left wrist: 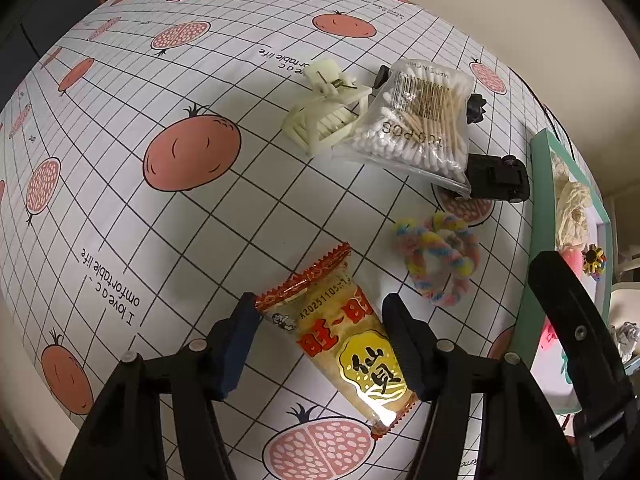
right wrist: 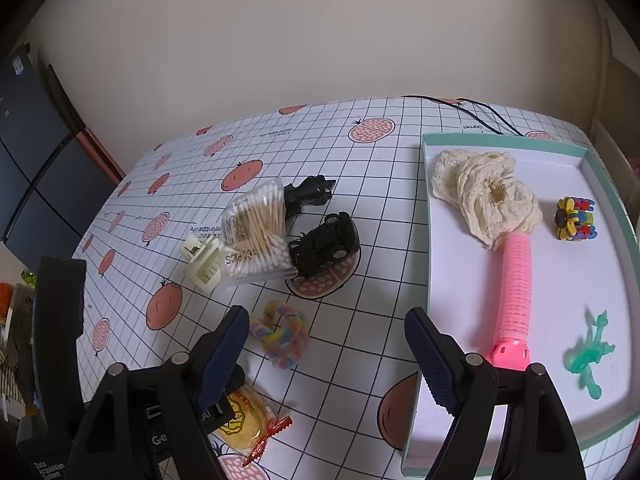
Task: Organize objects
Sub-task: 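Lower the left gripper around the yellow snack packet while the right approaches the rainbow rope toy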
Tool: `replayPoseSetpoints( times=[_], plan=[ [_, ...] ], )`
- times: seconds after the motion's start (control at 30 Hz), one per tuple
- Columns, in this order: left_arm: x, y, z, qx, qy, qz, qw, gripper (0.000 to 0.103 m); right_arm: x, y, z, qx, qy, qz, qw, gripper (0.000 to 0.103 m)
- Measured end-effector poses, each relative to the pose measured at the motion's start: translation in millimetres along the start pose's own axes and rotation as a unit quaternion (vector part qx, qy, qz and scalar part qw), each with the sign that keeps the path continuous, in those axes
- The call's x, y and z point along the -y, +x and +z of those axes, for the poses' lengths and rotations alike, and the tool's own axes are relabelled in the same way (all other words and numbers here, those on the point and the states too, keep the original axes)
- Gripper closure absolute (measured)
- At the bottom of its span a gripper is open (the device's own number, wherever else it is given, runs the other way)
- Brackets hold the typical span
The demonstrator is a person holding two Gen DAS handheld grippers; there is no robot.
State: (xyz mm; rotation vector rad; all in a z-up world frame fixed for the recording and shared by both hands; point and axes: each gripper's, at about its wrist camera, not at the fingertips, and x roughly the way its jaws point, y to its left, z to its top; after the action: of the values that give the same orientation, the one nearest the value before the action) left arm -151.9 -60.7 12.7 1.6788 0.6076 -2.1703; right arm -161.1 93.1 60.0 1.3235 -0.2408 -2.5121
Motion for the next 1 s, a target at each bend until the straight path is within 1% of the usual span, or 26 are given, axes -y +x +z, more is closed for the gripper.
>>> replayPoseSetpoints(
  times=[0.5, 0.73, 0.93, 1.0],
  plan=[
    [-13.8, -1.1, 15.4, 0.017, -0.014, 0.005, 0.9997, 0.048, -2.1, 7.1, -2.0, -0.007, 0.006, 0.002, 1.0, 0.021],
    [-21.7, -1.9, 20.7, 0.023, -0.017, 0.003, 0.9996, 0.049, -2.9, 12.3, -3.4, -0.013, 0.006, 0.006, 1.0, 0.021],
    [-27.4, -2.4, 25.9, 0.033, -0.022, 0.005, 0.9992, 0.05, -3.6, 19.6, -6.0, -0.022, 0.006, 0.005, 1.0, 0.024],
    [-29.8, -3.2, 27.2, 0.037, -0.021, 0.006, 0.9991, 0.05, -4.2, 22.8, -6.8, -0.026, 0.007, 0.006, 1.0, 0.028]
  ],
)
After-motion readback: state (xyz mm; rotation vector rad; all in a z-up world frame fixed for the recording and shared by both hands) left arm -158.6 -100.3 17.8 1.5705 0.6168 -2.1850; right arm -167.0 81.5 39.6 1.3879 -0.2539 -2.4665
